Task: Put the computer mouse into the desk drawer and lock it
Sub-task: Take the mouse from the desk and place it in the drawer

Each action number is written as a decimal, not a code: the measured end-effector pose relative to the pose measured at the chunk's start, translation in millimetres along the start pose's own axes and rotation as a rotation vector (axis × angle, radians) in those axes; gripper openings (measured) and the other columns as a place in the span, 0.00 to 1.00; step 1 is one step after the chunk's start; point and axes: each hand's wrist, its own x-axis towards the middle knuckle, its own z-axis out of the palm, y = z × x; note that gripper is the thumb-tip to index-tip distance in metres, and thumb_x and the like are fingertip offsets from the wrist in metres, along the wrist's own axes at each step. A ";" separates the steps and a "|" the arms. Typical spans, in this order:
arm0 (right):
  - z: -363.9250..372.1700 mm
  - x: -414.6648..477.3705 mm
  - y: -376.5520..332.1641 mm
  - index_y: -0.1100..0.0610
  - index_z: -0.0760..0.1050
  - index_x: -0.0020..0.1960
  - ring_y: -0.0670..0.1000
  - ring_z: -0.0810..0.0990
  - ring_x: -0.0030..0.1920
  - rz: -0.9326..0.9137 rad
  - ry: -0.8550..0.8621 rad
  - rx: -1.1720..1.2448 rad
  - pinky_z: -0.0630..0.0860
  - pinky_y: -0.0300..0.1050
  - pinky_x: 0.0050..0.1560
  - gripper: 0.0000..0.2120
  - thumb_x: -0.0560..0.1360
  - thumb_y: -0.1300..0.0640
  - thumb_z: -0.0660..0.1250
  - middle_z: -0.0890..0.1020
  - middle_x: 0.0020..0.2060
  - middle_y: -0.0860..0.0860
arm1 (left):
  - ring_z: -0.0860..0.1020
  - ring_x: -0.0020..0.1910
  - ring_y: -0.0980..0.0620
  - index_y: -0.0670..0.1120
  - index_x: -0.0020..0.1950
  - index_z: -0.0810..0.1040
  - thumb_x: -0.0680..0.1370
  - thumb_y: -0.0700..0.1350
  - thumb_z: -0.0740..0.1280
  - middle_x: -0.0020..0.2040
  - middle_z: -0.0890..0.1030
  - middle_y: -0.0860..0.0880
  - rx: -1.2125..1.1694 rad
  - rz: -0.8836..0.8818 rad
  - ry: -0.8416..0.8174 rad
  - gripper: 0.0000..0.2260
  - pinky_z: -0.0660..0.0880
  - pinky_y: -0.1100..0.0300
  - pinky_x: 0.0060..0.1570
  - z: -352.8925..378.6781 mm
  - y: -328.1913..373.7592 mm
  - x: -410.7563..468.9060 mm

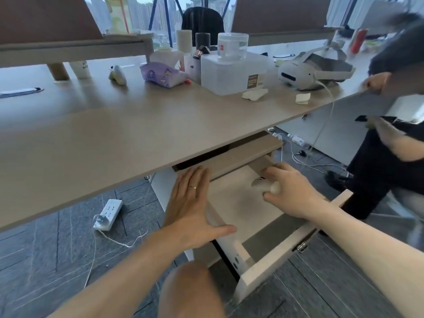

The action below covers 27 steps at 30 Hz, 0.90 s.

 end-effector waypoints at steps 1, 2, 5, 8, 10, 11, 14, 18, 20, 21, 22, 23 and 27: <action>5.0 6.2 0.2 0.47 0.75 0.66 0.55 0.77 0.61 0.016 -0.034 -0.014 0.75 0.54 0.60 0.29 0.65 0.46 0.70 0.74 0.64 0.48 | 0.31 0.79 0.52 0.49 0.81 0.33 0.61 0.83 0.58 0.82 0.34 0.50 0.002 -0.003 0.000 0.63 0.38 0.48 0.78 0.2 0.2 0.7; 9.9 12.8 0.0 0.47 0.74 0.66 0.56 0.76 0.62 0.037 -0.077 -0.025 0.75 0.53 0.60 0.30 0.64 0.46 0.71 0.74 0.63 0.49 | 0.30 0.78 0.52 0.50 0.80 0.32 0.61 0.83 0.57 0.82 0.33 0.50 0.007 -0.004 -0.003 0.63 0.37 0.48 0.78 0.2 -0.2 1.1; 26.0 30.0 0.5 0.46 0.73 0.67 0.58 0.77 0.61 0.087 -0.203 -0.038 0.76 0.51 0.59 0.31 0.65 0.46 0.72 0.75 0.64 0.52 | 0.30 0.78 0.52 0.49 0.80 0.32 0.61 0.83 0.56 0.82 0.33 0.50 0.025 -0.001 -0.001 0.63 0.36 0.48 0.78 0.5 -1.4 1.0; 40.3 43.6 4.0 0.48 0.71 0.68 0.59 0.76 0.61 0.094 -0.284 -0.039 0.75 0.50 0.58 0.32 0.66 0.46 0.73 0.73 0.63 0.54 | 0.30 0.78 0.52 0.49 0.80 0.32 0.61 0.83 0.57 0.82 0.34 0.50 0.033 0.003 0.020 0.63 0.35 0.49 0.77 1.1 -1.0 1.3; 49.1 51.5 5.4 0.49 0.71 0.70 0.60 0.75 0.62 0.095 -0.333 -0.070 0.75 0.50 0.58 0.34 0.65 0.45 0.73 0.71 0.63 0.55 | 0.29 0.78 0.52 0.49 0.81 0.33 0.61 0.83 0.57 0.82 0.34 0.51 0.031 0.002 0.029 0.63 0.34 0.49 0.77 2.4 -0.5 2.2; 53.7 54.7 5.1 0.49 0.70 0.70 0.60 0.75 0.62 0.095 -0.351 -0.090 0.75 0.50 0.58 0.35 0.65 0.45 0.73 0.71 0.63 0.56 | 0.29 0.78 0.52 0.49 0.80 0.32 0.61 0.83 0.57 0.82 0.34 0.51 0.031 0.004 0.027 0.63 0.34 0.49 0.77 3.0 -0.2 2.3; 63.5 59.2 0.9 0.49 0.69 0.71 0.60 0.75 0.61 0.112 -0.362 -0.151 0.75 0.49 0.56 0.33 0.68 0.46 0.72 0.69 0.62 0.55 | 0.29 0.78 0.52 0.49 0.80 0.31 0.61 0.83 0.56 0.82 0.33 0.50 0.035 0.010 0.025 0.62 0.36 0.48 0.77 4.1 -1.3 2.4; 73.3 61.5 2.0 0.49 0.68 0.73 0.60 0.76 0.60 0.114 -0.360 -0.191 0.75 0.50 0.57 0.33 0.70 0.47 0.71 0.68 0.63 0.55 | 0.31 0.79 0.52 0.49 0.81 0.33 0.61 0.83 0.56 0.82 0.35 0.50 0.026 0.021 0.028 0.62 0.36 0.47 0.78 3.3 -1.8 3.0; 73.1 61.4 1.3 0.49 0.66 0.75 0.61 0.76 0.61 0.096 -0.351 -0.206 0.75 0.51 0.59 0.35 0.70 0.47 0.71 0.67 0.65 0.55 | 0.30 0.78 0.52 0.49 0.80 0.32 0.61 0.83 0.57 0.82 0.35 0.51 0.021 0.021 0.027 0.62 0.36 0.48 0.78 2.7 -1.6 2.5; 72.2 60.9 1.7 0.49 0.64 0.75 0.61 0.75 0.62 0.086 -0.352 -0.208 0.75 0.51 0.60 0.37 0.69 0.46 0.72 0.67 0.66 0.55 | 0.30 0.78 0.52 0.49 0.80 0.32 0.61 0.83 0.57 0.82 0.34 0.51 0.020 0.019 0.029 0.62 0.35 0.48 0.77 2.6 -1.5 2.5; 70.5 60.1 2.5 0.48 0.63 0.76 0.60 0.74 0.64 0.080 -0.361 -0.204 0.74 0.51 0.60 0.41 0.67 0.44 0.74 0.66 0.67 0.54 | 0.30 0.78 0.52 0.49 0.80 0.32 0.61 0.83 0.57 0.82 0.35 0.51 0.021 0.017 0.031 0.62 0.35 0.48 0.77 2.6 -1.2 2.6; 69.1 58.9 4.4 0.46 0.61 0.77 0.60 0.73 0.66 0.072 -0.382 -0.199 0.74 0.51 0.61 0.45 0.64 0.43 0.75 0.65 0.69 0.53 | 0.31 0.78 0.52 0.49 0.80 0.32 0.61 0.83 0.57 0.82 0.35 0.51 0.021 0.015 0.033 0.62 0.34 0.49 0.77 2.8 -1.0 2.5; 66.1 51.1 15.1 0.43 0.50 0.79 0.56 0.61 0.77 -0.027 -0.558 -0.273 0.68 0.51 0.70 0.49 0.64 0.47 0.73 0.55 0.79 0.51 | 0.30 0.78 0.52 0.49 0.80 0.32 0.61 0.83 0.58 0.82 0.34 0.51 0.023 0.009 0.035 0.62 0.34 0.49 0.77 1.7 0.1 1.8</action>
